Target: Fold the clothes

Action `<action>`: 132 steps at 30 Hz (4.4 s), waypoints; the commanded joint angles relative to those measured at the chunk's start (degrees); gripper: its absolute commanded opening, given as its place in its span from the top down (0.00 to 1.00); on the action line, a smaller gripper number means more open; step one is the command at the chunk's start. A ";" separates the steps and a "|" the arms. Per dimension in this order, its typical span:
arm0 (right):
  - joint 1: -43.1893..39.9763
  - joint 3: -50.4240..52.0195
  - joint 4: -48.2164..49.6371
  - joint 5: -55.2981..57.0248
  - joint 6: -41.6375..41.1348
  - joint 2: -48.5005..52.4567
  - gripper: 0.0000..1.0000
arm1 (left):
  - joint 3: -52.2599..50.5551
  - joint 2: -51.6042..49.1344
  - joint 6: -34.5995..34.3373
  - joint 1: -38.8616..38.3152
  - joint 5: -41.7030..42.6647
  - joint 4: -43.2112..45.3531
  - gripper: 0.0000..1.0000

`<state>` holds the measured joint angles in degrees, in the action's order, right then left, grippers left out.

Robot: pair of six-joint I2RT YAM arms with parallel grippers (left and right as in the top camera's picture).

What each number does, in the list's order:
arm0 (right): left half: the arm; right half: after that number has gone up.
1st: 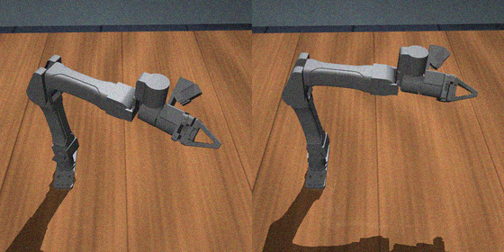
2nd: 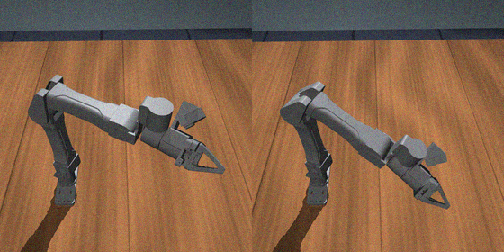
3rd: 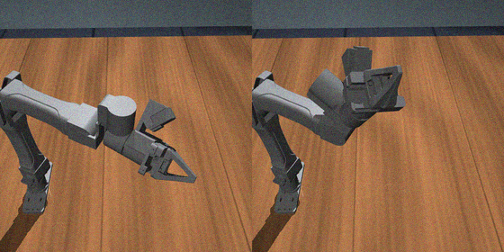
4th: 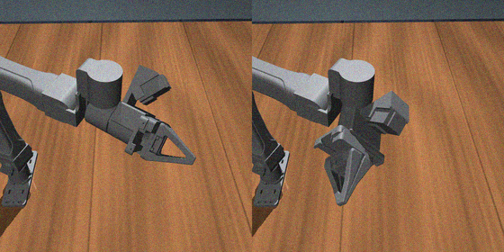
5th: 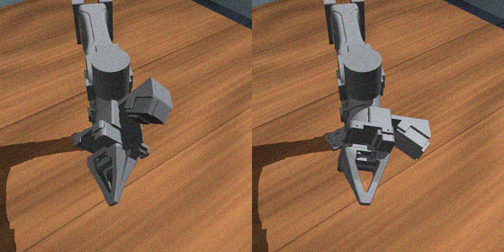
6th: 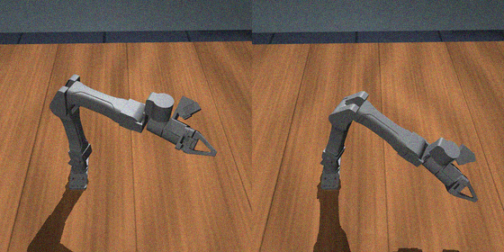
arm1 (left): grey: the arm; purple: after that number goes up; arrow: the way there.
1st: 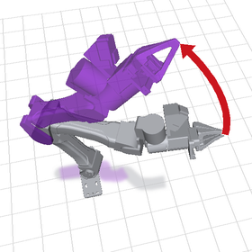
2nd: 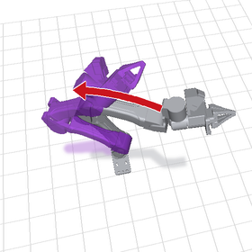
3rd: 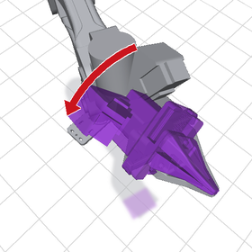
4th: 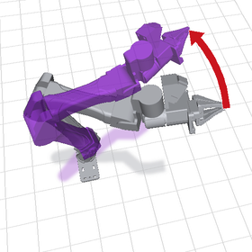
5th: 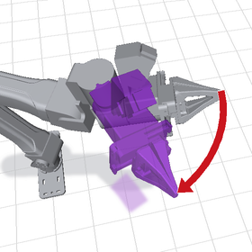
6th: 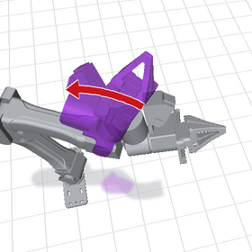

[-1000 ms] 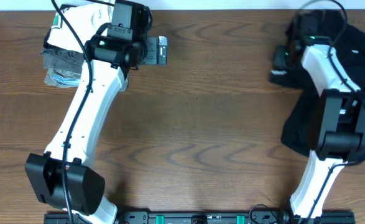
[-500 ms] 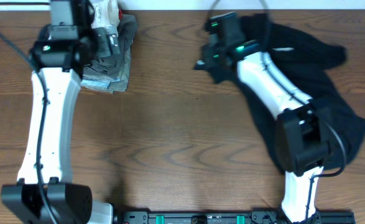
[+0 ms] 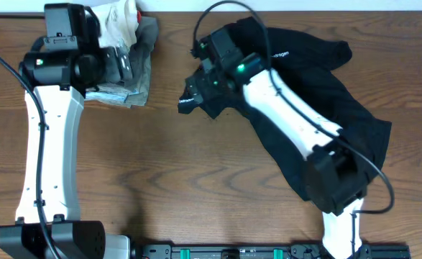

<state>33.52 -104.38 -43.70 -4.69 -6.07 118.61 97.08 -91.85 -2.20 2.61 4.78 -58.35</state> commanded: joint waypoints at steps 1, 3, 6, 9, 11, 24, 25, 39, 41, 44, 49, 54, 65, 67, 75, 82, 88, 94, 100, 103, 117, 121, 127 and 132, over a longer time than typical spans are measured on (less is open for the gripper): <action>-3.04 -3.65 -5.09 -0.59 -1.18 -7.98 0.01 | 0.90 0.39 7.21 0.09 10.95 -3.37 0.02; -4.83 -3.65 -9.46 -1.99 -1.16 -10.88 0.01 | 0.09 0.04 10.67 -0.59 14.93 -5.46 0.02; -8.35 -3.65 -17.84 -6.64 0.66 -15.17 0.01 | -3.37 -0.81 14.73 -2.71 15.32 -5.40 0.02; -11.65 -3.63 -26.47 -9.99 0.79 -17.94 0.01 | -7.02 -2.60 15.91 -4.09 15.13 -2.43 0.02; -12.61 -3.58 -31.43 -10.12 0.76 -18.64 0.05 | -9.22 -4.13 15.85 -4.57 15.19 0.81 0.02; -10.54 -2.40 -44.46 1.92 -9.79 -21.42 0.16 | -10.99 -19.78 20.00 -11.13 15.34 13.97 0.02; -10.51 -2.40 -45.11 1.92 -9.88 -21.90 0.16 | -10.99 -20.57 19.98 -11.41 15.37 14.88 0.02; -6.49 8.63 -48.24 11.39 -22.56 -29.99 0.19 | -10.99 -26.38 20.20 -12.59 12.98 20.90 0.01; -5.88 11.56 -48.13 11.34 -24.30 -31.32 0.19 | -11.02 -26.60 20.22 -13.27 12.96 20.70 0.01; -5.25 15.39 -47.12 11.34 -25.88 -33.07 0.20 | -11.02 -26.91 20.22 -14.36 12.66 20.92 0.01; -4.92 20.28 -45.79 10.95 -28.92 -35.54 0.20 | -11.06 -28.02 20.15 -16.09 12.63 20.81 0.05; -4.42 24.26 -45.20 9.81 -31.67 -37.92 0.21 | -11.52 -28.50 19.52 -17.27 12.59 19.65 0.34; -3.80 40.37 -36.11 8.76 -37.75 -38.77 0.23 | -11.52 -28.50 16.94 -17.31 12.57 20.76 0.94; -3.82 43.21 -35.04 8.79 -38.99 -38.80 0.23 | -11.52 -28.50 16.46 -17.31 12.55 21.46 0.94; -3.87 49.94 -29.07 8.79 -40.19 -38.80 0.20 | -11.52 -28.50 16.46 -17.25 12.04 23.39 0.39; -3.89 51.67 -27.58 9.03 -40.17 -38.80 0.18 | -11.52 -28.65 14.32 -16.61 8.20 23.80 0.22; -3.89 51.67 -27.78 9.38 -40.72 -38.80 0.19 | -11.52 -30.40 12.52 -16.90 8.26 24.87 0.24; -3.89 51.67 -27.80 9.35 -41.29 -38.80 0.19 | -11.52 -31.41 11.87 -16.90 8.28 23.52 0.46; -3.93 51.69 -27.85 9.94 -41.72 -38.80 0.21 | -11.52 -31.50 8.22 -17.05 8.24 23.30 0.94; -4.39 52.46 -27.82 10.08 -41.70 -38.80 0.24 | -11.52 -31.50 7.98 -16.85 7.85 23.80 0.94; -5.49 62.97 -8.74 12.52 -39.45 -38.80 0.29 | -10.32 -31.47 3.78 -7.98 7.82 25.22 0.94; -5.49 63.69 -3.17 15.67 -36.94 -38.77 0.34 | -10.32 -31.47 3.78 -7.50 7.82 25.24 0.94; -5.35 63.69 0.52 13.42 -36.46 -38.77 0.46 | -10.32 -31.47 3.76 -7.56 7.82 25.22 0.94; -5.38 64.08 0.70 10.73 -35.39 -38.77 0.46 | -10.32 -31.47 3.76 -7.56 7.82 25.00 0.94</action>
<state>28.34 -41.06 -43.13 7.33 -42.72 80.09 85.95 -122.41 1.87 -4.97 13.30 -33.01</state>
